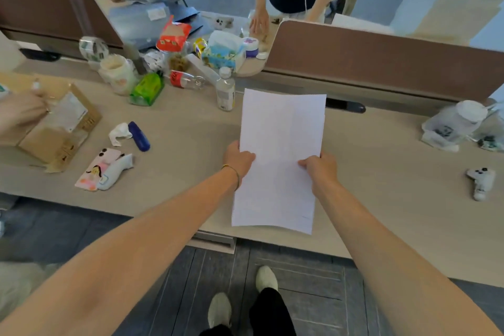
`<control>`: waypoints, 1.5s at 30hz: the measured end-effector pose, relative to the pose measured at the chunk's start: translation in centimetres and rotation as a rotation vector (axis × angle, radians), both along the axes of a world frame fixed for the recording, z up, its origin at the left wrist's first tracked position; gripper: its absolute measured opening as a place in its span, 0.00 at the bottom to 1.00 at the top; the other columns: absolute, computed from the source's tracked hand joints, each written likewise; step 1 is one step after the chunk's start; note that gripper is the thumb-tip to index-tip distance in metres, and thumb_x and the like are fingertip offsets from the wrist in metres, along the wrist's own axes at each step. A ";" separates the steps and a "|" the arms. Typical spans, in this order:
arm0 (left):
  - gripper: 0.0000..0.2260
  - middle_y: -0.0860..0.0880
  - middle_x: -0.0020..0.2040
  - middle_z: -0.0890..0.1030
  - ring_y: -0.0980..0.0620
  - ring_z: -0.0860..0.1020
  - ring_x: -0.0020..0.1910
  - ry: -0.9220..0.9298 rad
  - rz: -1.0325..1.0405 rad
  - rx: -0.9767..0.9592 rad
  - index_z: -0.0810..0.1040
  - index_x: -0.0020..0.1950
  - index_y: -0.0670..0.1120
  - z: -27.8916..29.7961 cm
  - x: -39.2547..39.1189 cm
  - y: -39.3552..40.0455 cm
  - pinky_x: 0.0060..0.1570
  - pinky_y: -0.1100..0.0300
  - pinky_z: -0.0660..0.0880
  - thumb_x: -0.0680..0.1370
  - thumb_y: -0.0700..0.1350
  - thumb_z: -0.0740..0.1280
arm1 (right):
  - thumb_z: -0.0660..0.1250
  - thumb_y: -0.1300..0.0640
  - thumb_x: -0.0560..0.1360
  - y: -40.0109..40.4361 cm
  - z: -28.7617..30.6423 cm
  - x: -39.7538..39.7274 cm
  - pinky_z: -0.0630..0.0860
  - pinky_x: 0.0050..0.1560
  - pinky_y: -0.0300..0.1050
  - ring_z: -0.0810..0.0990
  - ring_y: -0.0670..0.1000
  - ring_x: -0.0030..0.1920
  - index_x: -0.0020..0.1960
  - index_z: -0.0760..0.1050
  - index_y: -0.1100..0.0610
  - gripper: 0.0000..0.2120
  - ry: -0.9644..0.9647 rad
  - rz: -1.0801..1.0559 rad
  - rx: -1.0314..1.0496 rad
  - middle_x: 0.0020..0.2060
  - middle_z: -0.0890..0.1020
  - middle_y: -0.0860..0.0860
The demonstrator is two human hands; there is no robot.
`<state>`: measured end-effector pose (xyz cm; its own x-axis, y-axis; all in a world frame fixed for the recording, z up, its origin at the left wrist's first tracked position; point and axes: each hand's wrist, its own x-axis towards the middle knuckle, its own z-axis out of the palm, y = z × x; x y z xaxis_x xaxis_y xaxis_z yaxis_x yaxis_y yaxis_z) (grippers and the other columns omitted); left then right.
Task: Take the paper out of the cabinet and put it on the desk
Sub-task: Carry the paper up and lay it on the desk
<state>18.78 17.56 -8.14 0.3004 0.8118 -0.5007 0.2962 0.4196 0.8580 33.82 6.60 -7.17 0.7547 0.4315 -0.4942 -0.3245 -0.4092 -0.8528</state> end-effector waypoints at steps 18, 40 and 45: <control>0.11 0.44 0.39 0.73 0.49 0.70 0.39 -0.055 0.289 0.133 0.77 0.41 0.39 -2.7 7.9 4.3 0.40 0.56 0.68 0.60 0.33 0.63 | 0.67 0.69 0.61 5.7 -3.6 8.4 0.76 0.34 0.39 0.78 0.50 0.35 0.40 0.79 0.60 0.10 0.029 0.038 0.246 0.35 0.80 0.52; 0.13 0.49 0.36 0.72 0.46 0.68 0.40 0.155 0.347 0.091 0.71 0.41 0.44 -7.3 12.3 9.9 0.36 0.59 0.66 0.73 0.29 0.52 | 0.61 0.75 0.74 9.3 -9.0 10.4 0.76 0.39 0.34 0.81 0.49 0.45 0.56 0.75 0.53 0.20 -0.060 0.041 0.165 0.47 0.82 0.48; 0.17 0.43 0.51 0.78 0.43 0.75 0.49 0.321 0.274 0.138 0.74 0.62 0.40 -9.0 13.5 12.0 0.47 0.57 0.70 0.77 0.31 0.55 | 0.59 0.74 0.74 12.2 -11.7 11.1 0.74 0.39 0.37 0.81 0.49 0.43 0.62 0.74 0.50 0.25 -0.065 -0.039 0.074 0.45 0.81 0.46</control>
<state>32.29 29.56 -17.16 -0.0885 0.9058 -0.4144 0.4502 0.4075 0.7945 44.94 18.80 -18.82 0.8011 0.4348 -0.4113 -0.2819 -0.3322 -0.9001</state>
